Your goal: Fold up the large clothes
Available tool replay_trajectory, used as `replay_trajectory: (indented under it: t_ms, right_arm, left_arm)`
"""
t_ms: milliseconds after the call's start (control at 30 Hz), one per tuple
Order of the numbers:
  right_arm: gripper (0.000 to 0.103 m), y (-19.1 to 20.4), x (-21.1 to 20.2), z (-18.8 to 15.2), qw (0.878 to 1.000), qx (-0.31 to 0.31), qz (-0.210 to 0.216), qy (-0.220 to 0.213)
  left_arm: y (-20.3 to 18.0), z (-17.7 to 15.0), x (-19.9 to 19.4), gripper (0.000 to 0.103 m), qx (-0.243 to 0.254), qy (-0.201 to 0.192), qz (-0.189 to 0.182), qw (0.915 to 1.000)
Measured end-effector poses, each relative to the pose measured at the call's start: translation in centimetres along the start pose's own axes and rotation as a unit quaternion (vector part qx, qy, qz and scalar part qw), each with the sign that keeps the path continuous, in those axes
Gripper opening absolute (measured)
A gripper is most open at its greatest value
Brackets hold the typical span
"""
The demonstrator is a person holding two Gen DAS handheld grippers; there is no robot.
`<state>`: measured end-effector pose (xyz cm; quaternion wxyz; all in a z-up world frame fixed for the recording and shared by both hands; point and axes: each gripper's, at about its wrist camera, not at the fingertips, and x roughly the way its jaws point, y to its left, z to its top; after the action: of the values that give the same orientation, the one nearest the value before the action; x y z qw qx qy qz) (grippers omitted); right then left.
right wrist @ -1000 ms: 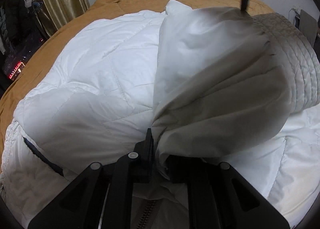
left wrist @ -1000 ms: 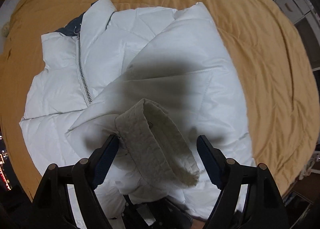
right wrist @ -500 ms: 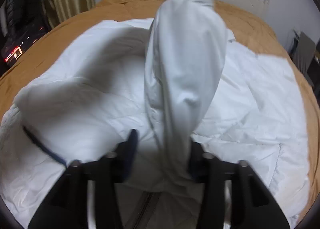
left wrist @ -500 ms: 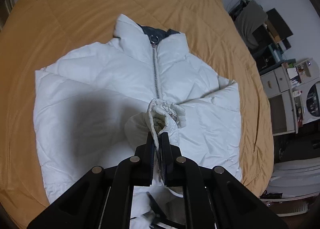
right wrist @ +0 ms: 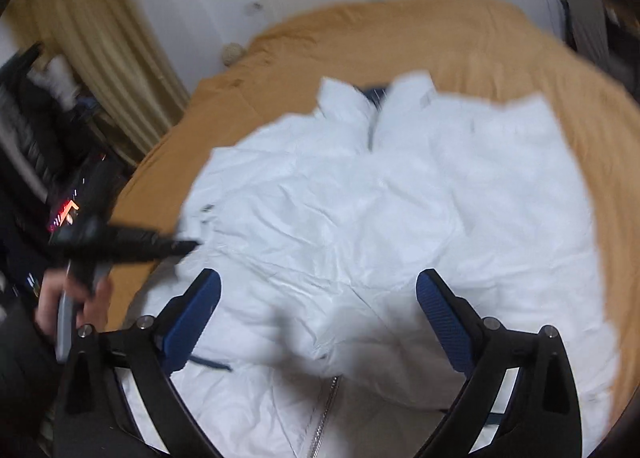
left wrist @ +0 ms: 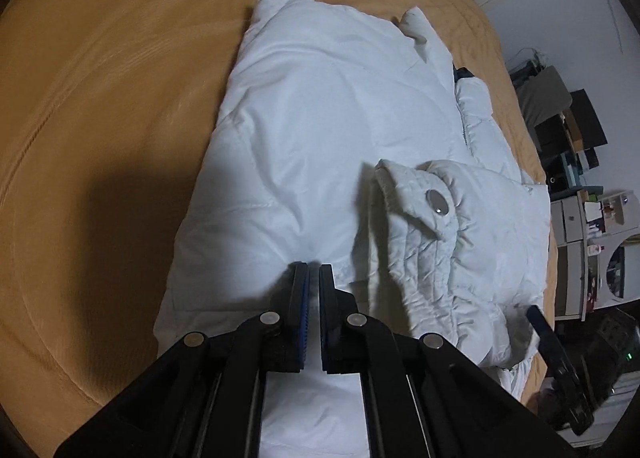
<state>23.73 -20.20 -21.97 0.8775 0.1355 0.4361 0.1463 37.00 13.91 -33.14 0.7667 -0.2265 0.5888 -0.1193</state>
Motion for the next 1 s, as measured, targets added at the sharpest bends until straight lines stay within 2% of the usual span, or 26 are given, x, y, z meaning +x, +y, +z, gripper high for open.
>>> replay_trajectory:
  t_ms: [67,133,233,267,333,367,433,467,567,633,733,900,1000]
  right_arm:
    - [0.099,-1.1,3.8,-0.6,0.999,0.021,-0.022,0.038]
    - [0.100,-0.9,7.5,-1.9,0.996,0.000,-0.059,0.065]
    - [0.103,0.9,9.0,-2.9,0.991,-0.057,-0.105,0.057]
    - [0.103,1.3,9.1,-3.0,0.990,-0.061,-0.112,0.056]
    - [0.103,1.3,9.0,-3.1,0.990,-0.062,-0.111,0.056]
    - [0.103,1.2,8.9,-3.1,0.991,-0.059,-0.107,0.056]
    - [0.103,1.1,8.9,-3.0,0.991,-0.058,-0.105,0.056]
    - [0.103,1.0,9.0,-2.8,0.991,-0.059,-0.104,0.057]
    - [0.101,0.3,7.7,-2.7,0.992,-0.059,-0.090,0.061]
    - [0.101,-0.5,6.0,-2.4,0.995,-0.047,-0.071,0.060]
    - [0.101,-1.9,1.9,-2.1,0.997,-0.031,-0.061,0.039]
    - [0.101,-3.5,-2.4,-2.3,0.994,-0.046,-0.101,0.008]
    - [0.101,-6.3,-0.3,-3.5,0.988,-0.034,-0.140,0.052]
  left_arm:
    - [1.0,-0.6,-1.1,0.001,-0.026,-0.027,-0.007,0.9993]
    - [0.2,-1.3,-2.9,0.001,-0.020,-0.075,0.007,0.9970]
    - [-4.8,-1.7,-5.5,0.003,0.060,-0.107,0.011,0.9923]
    - [-7.1,-1.9,-5.9,0.009,0.086,-0.114,0.004,0.9897]
    - [-10.9,-2.0,-6.0,0.010,0.129,-0.114,-0.023,0.9848]
    - [-12.3,-1.9,-5.3,0.010,0.134,-0.108,-0.038,0.9844]
    - [-14.1,-1.8,-2.9,0.010,0.143,-0.093,-0.032,0.9849]
    - [-14.5,-1.7,-1.0,0.010,0.152,-0.081,-0.014,0.9850]
    - [-12.6,-1.6,3.3,0.008,0.138,-0.049,0.033,0.9887]
    - [-10.4,-1.6,5.2,0.007,0.114,-0.043,0.020,0.9924]
    - [-8.6,-2.0,5.6,0.007,0.129,-0.056,0.013,0.9899]
    - [-8.8,-2.6,6.2,0.007,0.130,-0.072,0.040,0.9881]
    - [-9.6,-3.3,6.4,0.007,0.145,-0.086,0.058,0.9840]
